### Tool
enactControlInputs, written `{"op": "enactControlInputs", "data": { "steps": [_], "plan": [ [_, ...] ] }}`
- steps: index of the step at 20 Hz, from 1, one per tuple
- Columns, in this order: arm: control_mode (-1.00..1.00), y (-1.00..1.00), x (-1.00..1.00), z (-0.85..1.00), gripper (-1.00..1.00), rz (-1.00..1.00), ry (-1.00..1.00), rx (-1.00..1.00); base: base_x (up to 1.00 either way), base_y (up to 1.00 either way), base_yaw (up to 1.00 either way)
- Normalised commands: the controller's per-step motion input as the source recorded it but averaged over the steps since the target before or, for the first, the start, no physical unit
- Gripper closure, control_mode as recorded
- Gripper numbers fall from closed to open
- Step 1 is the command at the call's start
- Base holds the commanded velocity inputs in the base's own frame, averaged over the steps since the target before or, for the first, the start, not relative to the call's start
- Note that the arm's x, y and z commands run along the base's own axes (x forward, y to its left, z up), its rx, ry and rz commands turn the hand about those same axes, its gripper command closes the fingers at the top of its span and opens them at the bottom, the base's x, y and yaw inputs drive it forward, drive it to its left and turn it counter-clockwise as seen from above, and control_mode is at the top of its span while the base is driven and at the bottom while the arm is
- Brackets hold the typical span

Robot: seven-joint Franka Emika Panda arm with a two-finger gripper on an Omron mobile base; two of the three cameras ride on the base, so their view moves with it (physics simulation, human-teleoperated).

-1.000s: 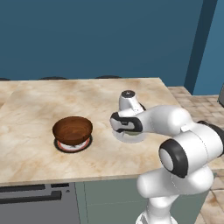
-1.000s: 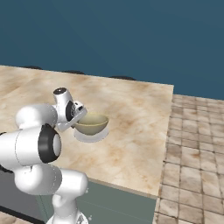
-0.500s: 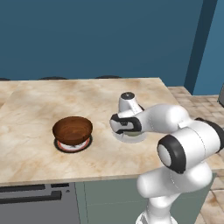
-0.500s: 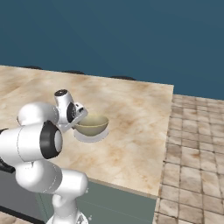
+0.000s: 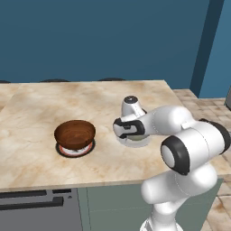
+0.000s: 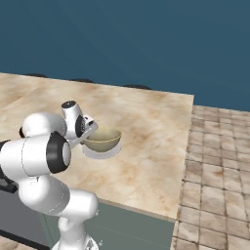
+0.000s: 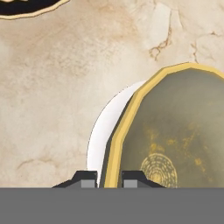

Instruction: Move the bowls from the cabinet to the plates on the dining table.

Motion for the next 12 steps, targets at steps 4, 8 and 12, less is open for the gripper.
{"op": "enactControlInputs", "data": {
  "steps": [4, 8, 12],
  "plan": [
    [-1.0, 0.0, 0.07, -0.1, 1.0, 0.0, 0.0, 0.0, 0.0, 0.0, 0.0],
    [-1.0, 0.0, 0.03, -0.06, 1.0, 0.0, 0.0, 0.0, 0.0, 0.0, 0.0],
    [-1.0, 0.0, 0.0, -0.01, -1.0, 0.0, 0.0, 0.0, 0.0, 0.0, 0.0]
  ]
}}
